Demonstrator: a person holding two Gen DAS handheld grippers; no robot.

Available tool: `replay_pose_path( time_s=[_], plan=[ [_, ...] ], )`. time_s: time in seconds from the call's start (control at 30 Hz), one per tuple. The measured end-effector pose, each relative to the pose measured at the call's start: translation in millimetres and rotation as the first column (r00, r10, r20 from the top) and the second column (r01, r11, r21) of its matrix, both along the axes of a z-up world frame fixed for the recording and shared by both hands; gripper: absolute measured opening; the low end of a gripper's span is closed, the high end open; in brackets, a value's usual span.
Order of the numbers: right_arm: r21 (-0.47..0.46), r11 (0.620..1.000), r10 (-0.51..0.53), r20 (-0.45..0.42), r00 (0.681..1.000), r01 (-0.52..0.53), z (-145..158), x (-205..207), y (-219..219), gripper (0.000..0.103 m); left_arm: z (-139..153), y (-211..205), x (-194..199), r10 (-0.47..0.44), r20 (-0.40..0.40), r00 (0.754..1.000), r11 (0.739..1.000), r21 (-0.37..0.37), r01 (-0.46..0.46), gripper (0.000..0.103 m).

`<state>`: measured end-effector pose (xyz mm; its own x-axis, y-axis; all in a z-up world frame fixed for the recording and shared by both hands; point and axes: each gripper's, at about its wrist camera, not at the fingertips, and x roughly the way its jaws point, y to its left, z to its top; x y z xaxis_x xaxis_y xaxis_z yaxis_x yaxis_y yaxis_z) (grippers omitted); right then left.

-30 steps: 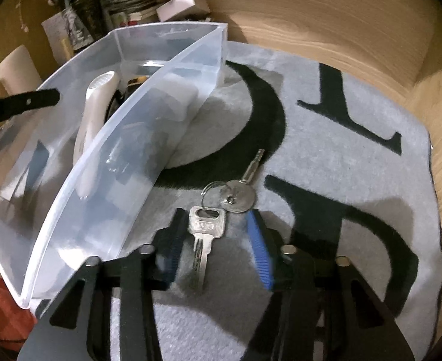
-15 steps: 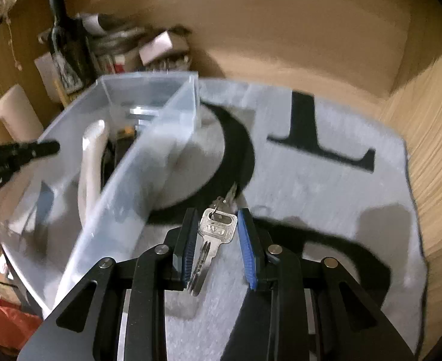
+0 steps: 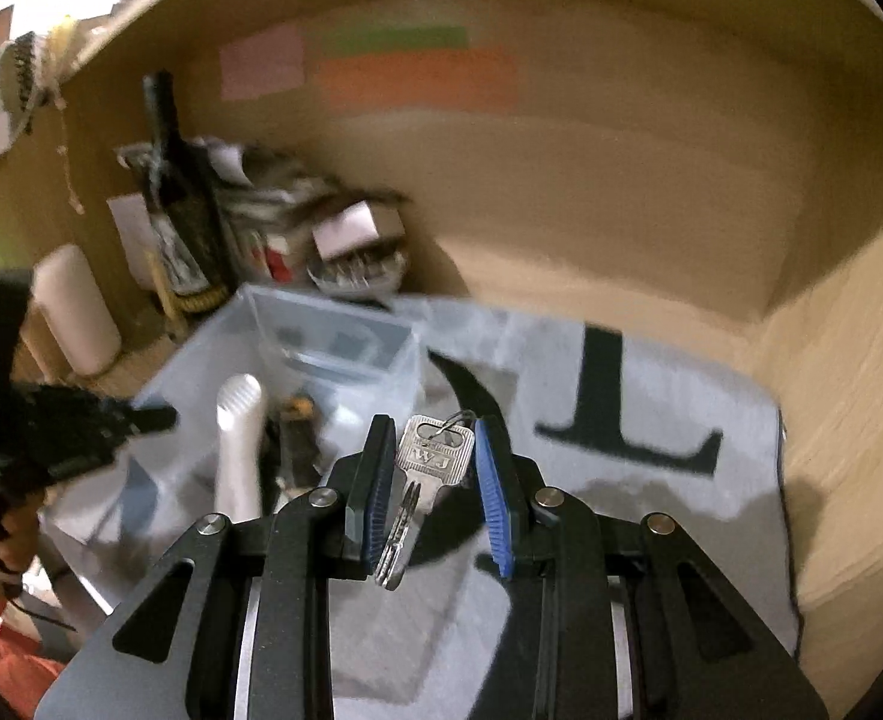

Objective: Organize rigid objects
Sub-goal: 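Lower the keys into the clear box and open the right gripper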

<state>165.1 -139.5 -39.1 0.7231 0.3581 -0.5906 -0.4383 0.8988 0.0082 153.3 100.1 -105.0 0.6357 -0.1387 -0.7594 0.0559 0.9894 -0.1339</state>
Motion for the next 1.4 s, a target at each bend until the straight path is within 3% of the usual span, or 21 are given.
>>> replay_pose_path(
  time_s=[0.23, 0.37, 0.8, 1.23, 1.33, 1.4],
  plan=[
    [0.036, 0.995, 0.084, 0.087, 0.993, -0.088, 26.5, -5.9, 21.7, 0.025, -0.1, -0.5, 0.6, 0.000, 0.000, 1.000, 1.000, 0.000, 0.000, 0.011],
    [0.028, 0.988, 0.149, 0.092, 0.985, -0.152, 28.4, -7.9, 38.2, 0.025, 0.0, 0.1, 0.1, 0.000, 0.001, 1.000, 1.000, 0.004, 0.000, 0.011],
    [-0.053, 0.965, 0.252, -0.093, 0.963, -0.257, -23.1, 17.3, 88.7, 0.024, -0.2, -0.5, -0.4, 0.000, 0.002, 1.000, 1.000, -0.004, 0.000, 0.011],
    [-0.082, 0.960, 0.256, -0.143, 0.956, -0.269, -34.7, 28.6, 103.4, 0.023, -0.2, -1.4, -1.0, -0.001, 0.004, 1.000, 1.000, -0.011, 0.001, 0.011],
    [-0.063, 0.965, 0.246, -0.112, 0.963, -0.254, -26.3, 24.1, 95.5, 0.029, 0.1, -1.4, -0.8, -0.003, 0.004, 1.000, 1.000, -0.008, 0.003, 0.011],
    [-0.051, 0.970, 0.234, -0.086, 0.968, -0.239, -20.1, 20.0, 89.0, 0.045, 2.4, -1.5, -2.7, 0.003, 0.015, 1.000, 1.000, 0.009, -0.003, 0.012]
  ],
)
